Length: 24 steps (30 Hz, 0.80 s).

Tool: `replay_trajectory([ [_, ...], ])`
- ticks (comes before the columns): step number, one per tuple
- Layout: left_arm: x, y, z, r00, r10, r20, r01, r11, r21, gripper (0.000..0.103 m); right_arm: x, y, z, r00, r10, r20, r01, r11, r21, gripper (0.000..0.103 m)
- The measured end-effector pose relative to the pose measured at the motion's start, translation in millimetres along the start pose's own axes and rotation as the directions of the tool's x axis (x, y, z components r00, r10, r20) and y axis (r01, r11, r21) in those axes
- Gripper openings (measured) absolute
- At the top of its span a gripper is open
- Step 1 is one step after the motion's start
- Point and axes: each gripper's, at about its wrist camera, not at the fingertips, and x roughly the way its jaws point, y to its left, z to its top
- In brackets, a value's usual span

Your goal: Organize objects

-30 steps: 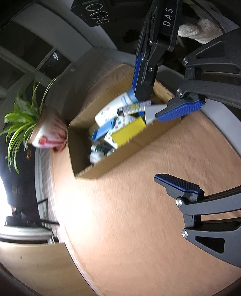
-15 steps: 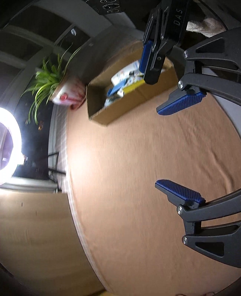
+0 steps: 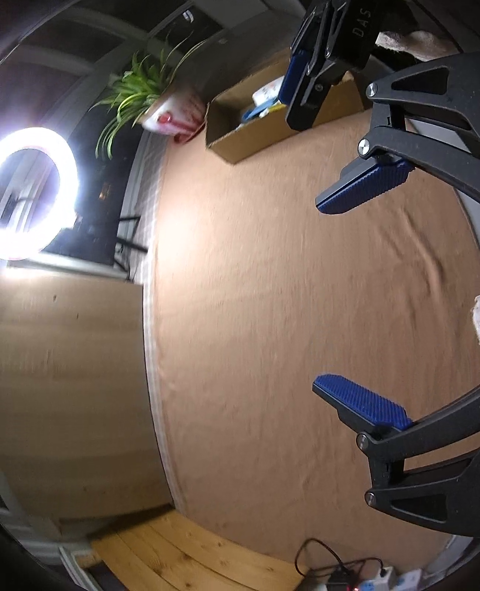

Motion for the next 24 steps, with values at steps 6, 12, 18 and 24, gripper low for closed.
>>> replay_trajectory([
  [6,-4,26,-5,0.999,0.04,-0.001,-0.04,0.998,-0.037,0.093,6,23,0,1.0,0.002,0.01,-0.002,0.999,-0.033,0.064],
  [12,-8,41,-10,0.998,0.063,-0.002,-0.063,0.997,-0.052,0.094,12,38,-2,1.0,0.001,0.008,0.0,0.999,-0.054,0.064],
  [18,-10,52,-16,0.997,0.077,-0.015,-0.077,0.995,-0.058,0.094,17,50,-5,1.0,-0.005,0.006,0.005,0.998,-0.066,0.064],
  [24,-9,64,-19,0.994,0.11,-0.016,-0.11,0.992,-0.065,0.095,22,55,-7,1.0,-0.008,0.005,0.008,0.998,-0.061,0.064],
])
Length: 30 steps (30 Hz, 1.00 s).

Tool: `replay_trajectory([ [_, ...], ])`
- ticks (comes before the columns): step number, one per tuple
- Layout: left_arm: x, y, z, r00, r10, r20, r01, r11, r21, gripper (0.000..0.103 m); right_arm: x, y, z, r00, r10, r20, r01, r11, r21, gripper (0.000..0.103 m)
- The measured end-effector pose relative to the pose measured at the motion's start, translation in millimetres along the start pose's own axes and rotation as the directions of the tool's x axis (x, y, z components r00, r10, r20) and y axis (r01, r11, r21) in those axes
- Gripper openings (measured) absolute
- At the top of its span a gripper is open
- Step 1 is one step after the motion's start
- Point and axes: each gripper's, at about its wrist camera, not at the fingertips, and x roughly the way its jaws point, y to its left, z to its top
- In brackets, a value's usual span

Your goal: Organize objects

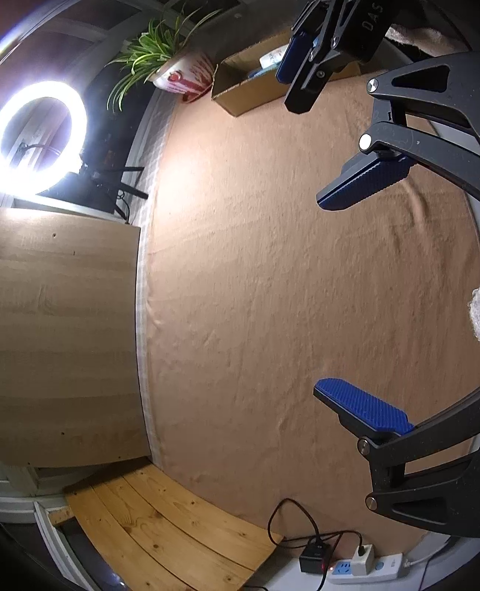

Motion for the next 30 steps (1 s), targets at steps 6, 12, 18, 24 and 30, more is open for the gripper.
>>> replay_trajectory([
  [6,4,8,2,1.0,0.013,-0.004,-0.013,1.0,-0.006,0.095,3,3,1,1.0,-0.006,0.002,0.006,1.0,0.005,0.064],
  [12,11,11,6,1.0,0.017,-0.01,-0.017,1.0,-0.008,0.095,5,3,2,1.0,-0.015,0.0,0.015,1.0,0.003,0.064],
  [18,16,10,9,1.0,0.018,-0.015,-0.019,1.0,-0.008,0.095,8,-1,5,1.0,-0.022,-0.004,0.022,1.0,0.009,0.064],
  [24,17,7,9,1.0,0.021,-0.016,-0.021,1.0,-0.011,0.095,9,-4,6,1.0,-0.019,-0.006,0.019,1.0,0.008,0.064],
  [30,20,3,11,0.999,0.029,-0.017,-0.029,0.999,-0.012,0.095,10,-8,8,1.0,-0.018,-0.006,0.018,1.0,0.01,0.064],
])
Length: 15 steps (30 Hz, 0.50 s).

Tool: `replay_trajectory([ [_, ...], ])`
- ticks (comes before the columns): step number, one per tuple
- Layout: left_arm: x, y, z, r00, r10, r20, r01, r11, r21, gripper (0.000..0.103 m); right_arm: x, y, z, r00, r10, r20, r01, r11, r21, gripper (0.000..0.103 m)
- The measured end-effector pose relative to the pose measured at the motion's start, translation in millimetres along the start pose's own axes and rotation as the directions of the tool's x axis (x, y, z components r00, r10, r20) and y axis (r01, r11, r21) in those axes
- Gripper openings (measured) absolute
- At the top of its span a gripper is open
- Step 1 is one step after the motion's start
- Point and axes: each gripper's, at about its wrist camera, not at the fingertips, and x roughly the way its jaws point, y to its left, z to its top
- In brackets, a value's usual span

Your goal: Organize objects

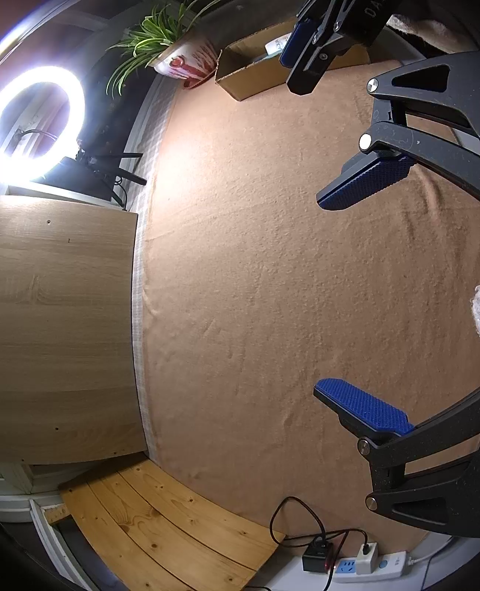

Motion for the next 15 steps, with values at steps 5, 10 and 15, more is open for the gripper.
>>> replay_trajectory([
  [5,3,-4,2,1.0,0.005,-0.005,-0.005,1.0,0.002,0.095,1,-5,1,1.0,0.003,-0.002,-0.003,1.0,0.004,0.064],
  [10,6,-6,3,1.0,0.003,-0.009,-0.003,1.0,0.006,0.095,3,-11,2,1.0,0.003,-0.005,-0.003,1.0,0.009,0.064],
  [15,10,-7,4,1.0,0.004,-0.017,-0.004,1.0,0.009,0.095,5,-13,3,1.0,0.003,-0.009,-0.003,1.0,0.013,0.064],
])
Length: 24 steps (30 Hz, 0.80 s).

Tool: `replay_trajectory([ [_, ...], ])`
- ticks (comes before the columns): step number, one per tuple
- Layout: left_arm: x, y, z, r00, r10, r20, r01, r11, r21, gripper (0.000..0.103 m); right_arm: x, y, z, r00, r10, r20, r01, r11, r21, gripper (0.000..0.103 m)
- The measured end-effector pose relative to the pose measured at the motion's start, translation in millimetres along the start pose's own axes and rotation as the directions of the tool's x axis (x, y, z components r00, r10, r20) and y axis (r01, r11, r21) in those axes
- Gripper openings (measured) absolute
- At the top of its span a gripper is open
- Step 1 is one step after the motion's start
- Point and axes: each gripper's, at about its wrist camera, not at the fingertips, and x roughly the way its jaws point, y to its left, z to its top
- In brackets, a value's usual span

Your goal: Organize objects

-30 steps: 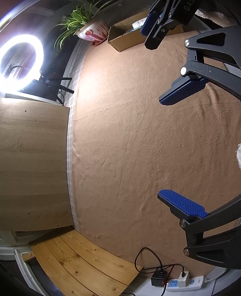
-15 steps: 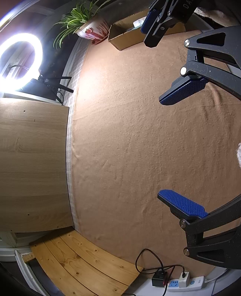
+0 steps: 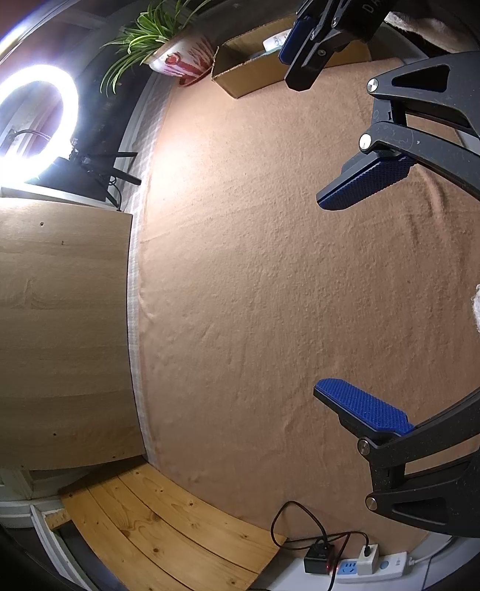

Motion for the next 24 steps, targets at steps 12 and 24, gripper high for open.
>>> replay_trajectory([
  [12,9,6,4,1.0,0.002,-0.011,-0.002,1.0,-0.001,0.095,6,2,2,1.0,-0.002,-0.009,0.002,1.0,0.0,0.064],
  [24,40,18,4,0.998,0.009,-0.059,-0.011,1.0,-0.027,0.095,35,0,1,0.999,-0.044,-0.021,0.044,0.999,-0.017,0.064],
])
